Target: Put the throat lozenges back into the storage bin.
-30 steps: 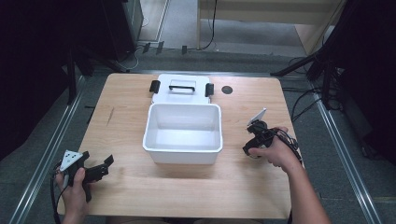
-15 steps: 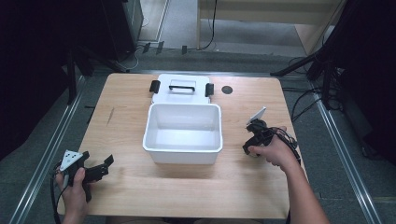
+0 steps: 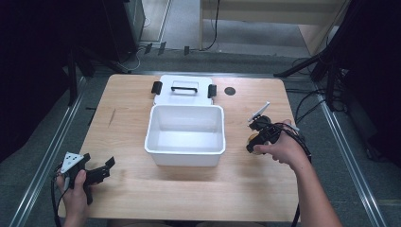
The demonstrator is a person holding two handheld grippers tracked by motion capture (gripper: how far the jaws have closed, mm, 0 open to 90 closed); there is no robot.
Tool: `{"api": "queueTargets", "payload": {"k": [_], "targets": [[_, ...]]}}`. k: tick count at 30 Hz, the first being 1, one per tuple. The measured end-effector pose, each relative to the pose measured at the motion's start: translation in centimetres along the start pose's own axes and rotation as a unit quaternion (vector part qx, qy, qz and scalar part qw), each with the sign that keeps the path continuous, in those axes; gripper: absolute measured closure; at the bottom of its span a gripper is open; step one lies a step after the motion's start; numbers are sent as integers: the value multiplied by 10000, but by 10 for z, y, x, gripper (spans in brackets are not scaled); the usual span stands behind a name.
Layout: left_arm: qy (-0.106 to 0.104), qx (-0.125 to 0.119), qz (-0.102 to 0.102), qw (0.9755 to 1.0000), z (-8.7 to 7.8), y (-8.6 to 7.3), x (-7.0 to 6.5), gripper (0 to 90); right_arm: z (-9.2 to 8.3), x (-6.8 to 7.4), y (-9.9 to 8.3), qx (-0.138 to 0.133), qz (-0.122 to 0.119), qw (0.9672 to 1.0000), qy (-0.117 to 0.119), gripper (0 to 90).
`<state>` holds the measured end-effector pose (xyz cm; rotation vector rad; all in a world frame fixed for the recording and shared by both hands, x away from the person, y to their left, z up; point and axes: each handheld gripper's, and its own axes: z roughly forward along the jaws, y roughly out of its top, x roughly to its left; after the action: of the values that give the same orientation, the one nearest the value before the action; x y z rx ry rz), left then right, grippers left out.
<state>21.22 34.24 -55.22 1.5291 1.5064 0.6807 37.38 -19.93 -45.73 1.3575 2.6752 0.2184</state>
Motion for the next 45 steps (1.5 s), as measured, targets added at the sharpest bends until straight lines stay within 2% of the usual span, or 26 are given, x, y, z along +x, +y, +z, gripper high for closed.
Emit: {"api": "queueTargets", "payload": {"k": [1, 2, 6, 7, 8, 11, 12, 22, 35, 44, 45], "targets": [[0, 0, 0, 10000, 0, 0, 0, 0, 0, 0, 0, 0, 0, 10000, 0, 203], [-6, -3, -6, 10000, 0, 0, 0, 0, -7, 3, 2, -54, -169, 9998, -32, 203], [-6, 5, -13, 10000, 0, 0, 0, 0, -19, 7, 6, -161, -347, 9993, 0, 203], [-6, 5, -13, 10000, 0, 0, 0, 0, -19, 7, 6, -161, -347, 9993, 0, 203], [-6, -4, -7, 10000, 0, 0, 0, 0, -25, 10, 9, -179, -464, 9988, 24, 203], [-7, 1, -12, 10000, 0, 0, 0, 0, -31, 12, 12, -131, -556, 9984, 49, 203], [-5, -1, -24, 10000, 0, 0, 1, 0, -38, 15, 16, -139, -654, 9977, 62, 203], [-2, 34, -30, 10000, 0, 0, 1, 0, -69, 29, 31, -266, -986, 9947, 125, 203], [-11, 15, -58, 10000, 1, 1, 1, 0, -87, 43, 48, -203, -1252, 9918, 132, 203], [-25, 16, -70, 10000, 1, 1, 1, 0, -95, 59, 62, -311, -1537, 9875, 155, 203], [-23, 12, -71, 10000, 1, 1, 1, 0, -95, 63, 65, -309, -1616, 9863, 136, 203]]}}
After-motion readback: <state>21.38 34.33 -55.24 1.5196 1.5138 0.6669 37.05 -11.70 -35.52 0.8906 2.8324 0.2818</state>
